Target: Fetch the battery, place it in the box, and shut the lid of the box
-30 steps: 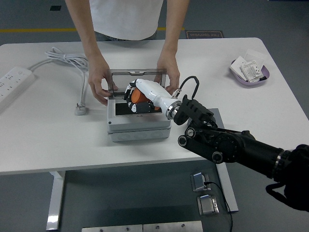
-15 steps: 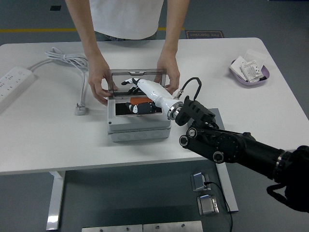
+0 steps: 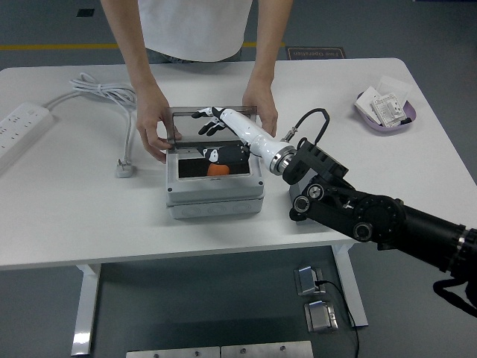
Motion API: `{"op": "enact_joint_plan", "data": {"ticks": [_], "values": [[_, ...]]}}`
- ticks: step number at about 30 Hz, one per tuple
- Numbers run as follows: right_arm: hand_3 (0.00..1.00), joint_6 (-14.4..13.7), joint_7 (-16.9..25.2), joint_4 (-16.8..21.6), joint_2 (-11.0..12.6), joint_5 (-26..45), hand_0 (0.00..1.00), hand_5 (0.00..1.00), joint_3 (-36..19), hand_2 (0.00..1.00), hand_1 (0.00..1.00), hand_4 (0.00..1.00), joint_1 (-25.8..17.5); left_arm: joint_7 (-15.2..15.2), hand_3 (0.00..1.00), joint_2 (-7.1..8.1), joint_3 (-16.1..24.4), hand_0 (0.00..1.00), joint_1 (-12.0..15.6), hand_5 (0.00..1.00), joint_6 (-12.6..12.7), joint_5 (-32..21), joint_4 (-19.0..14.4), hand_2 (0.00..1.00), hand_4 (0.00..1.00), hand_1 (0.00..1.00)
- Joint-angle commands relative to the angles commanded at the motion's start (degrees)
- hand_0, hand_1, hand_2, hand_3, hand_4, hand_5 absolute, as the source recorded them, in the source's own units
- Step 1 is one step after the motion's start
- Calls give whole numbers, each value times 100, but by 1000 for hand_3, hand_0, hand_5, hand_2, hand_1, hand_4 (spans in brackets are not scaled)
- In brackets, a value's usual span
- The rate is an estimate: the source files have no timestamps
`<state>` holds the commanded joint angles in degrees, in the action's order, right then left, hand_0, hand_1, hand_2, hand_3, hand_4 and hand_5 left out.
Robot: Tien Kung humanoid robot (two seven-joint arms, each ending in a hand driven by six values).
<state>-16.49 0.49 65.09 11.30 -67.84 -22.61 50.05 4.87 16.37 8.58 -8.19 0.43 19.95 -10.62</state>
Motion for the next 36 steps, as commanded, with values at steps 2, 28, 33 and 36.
{"op": "enact_joint_plan", "data": {"ticks": [2, 28, 33, 36], "values": [[779, 53, -32, 166, 92, 165, 751, 151, -36, 630, 621, 702, 89, 13, 680, -1, 29, 733, 6, 332, -4, 27, 0, 700, 562, 762], [778, 289, 377, -1610, -304, 1522, 691, 179, 658, 648, 594, 735, 800, 155, 675, 5, 422, 733, -140, 320, -91, 677, -6, 697, 551, 762], [773, 269, 330, -1384, -210, 1354, 689, 183, 637, 648, 591, 739, 745, 140, 669, 7, 413, 732, -132, 320, -91, 665, 0, 697, 550, 762], [773, 259, 258, -1138, -96, 1221, 689, 183, 612, 648, 591, 739, 742, 118, 669, 18, 363, 732, -123, 320, -86, 600, 0, 697, 550, 762]]}}
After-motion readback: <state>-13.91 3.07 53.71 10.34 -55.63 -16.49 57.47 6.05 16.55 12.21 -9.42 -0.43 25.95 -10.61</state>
